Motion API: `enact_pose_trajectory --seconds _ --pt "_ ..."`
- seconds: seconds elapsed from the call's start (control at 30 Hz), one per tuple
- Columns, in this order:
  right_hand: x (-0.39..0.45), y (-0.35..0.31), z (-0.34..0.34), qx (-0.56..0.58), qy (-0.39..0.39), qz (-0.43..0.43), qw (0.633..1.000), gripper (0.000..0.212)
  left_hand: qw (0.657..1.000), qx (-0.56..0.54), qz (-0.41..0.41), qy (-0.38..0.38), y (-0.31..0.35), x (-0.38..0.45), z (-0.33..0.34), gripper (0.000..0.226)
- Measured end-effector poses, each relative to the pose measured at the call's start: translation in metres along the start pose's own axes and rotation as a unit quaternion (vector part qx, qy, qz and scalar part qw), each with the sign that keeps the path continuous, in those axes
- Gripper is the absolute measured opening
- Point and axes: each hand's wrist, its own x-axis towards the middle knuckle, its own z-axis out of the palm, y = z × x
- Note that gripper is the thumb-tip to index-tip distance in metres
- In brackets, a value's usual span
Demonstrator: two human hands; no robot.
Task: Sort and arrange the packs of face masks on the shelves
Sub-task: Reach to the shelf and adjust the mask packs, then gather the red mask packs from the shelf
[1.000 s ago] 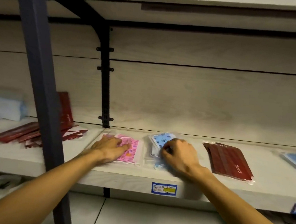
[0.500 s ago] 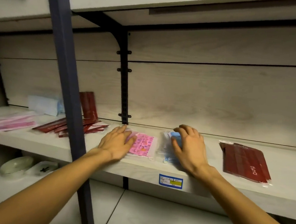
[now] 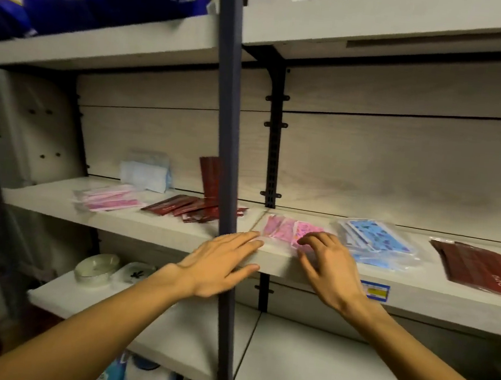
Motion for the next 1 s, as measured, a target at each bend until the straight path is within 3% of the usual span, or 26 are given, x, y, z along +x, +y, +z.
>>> enact_pose_trajectory --seconds 0.2,0.37,0.47,0.8,0.9,1.0 --pt "-0.015 -0.102 0.015 -0.001 -0.077 -0.015 0.997 0.042 0.998 0.062 -0.021 0.0 -0.057 -0.081 -0.023 0.063" --pt "-0.016 -0.18 0.034 -0.019 -0.152 -0.041 0.987 0.06 0.99 0.078 -0.104 -0.061 -0.109 -0.146 -0.038 0.091" --pt "-0.01 -0.21 0.05 -0.006 -0.162 -0.043 0.986 0.063 0.98 0.086 -0.158 -0.081 -0.137 -0.171 -0.042 0.075" --pt "0.079 -0.24 0.101 0.04 -0.099 0.053 0.993 0.05 0.971 0.088 -0.211 -0.066 -0.221 -0.151 -0.039 0.061" --pt "0.114 -0.234 0.12 -0.012 -0.052 0.056 0.997 0.039 0.972 0.073 -0.218 -0.055 -0.246 -0.125 -0.03 0.059" --pt "0.149 -0.225 0.14 -0.03 -0.029 0.101 0.994 0.041 0.973 0.061 -0.215 -0.053 -0.273 -0.095 -0.019 0.058"
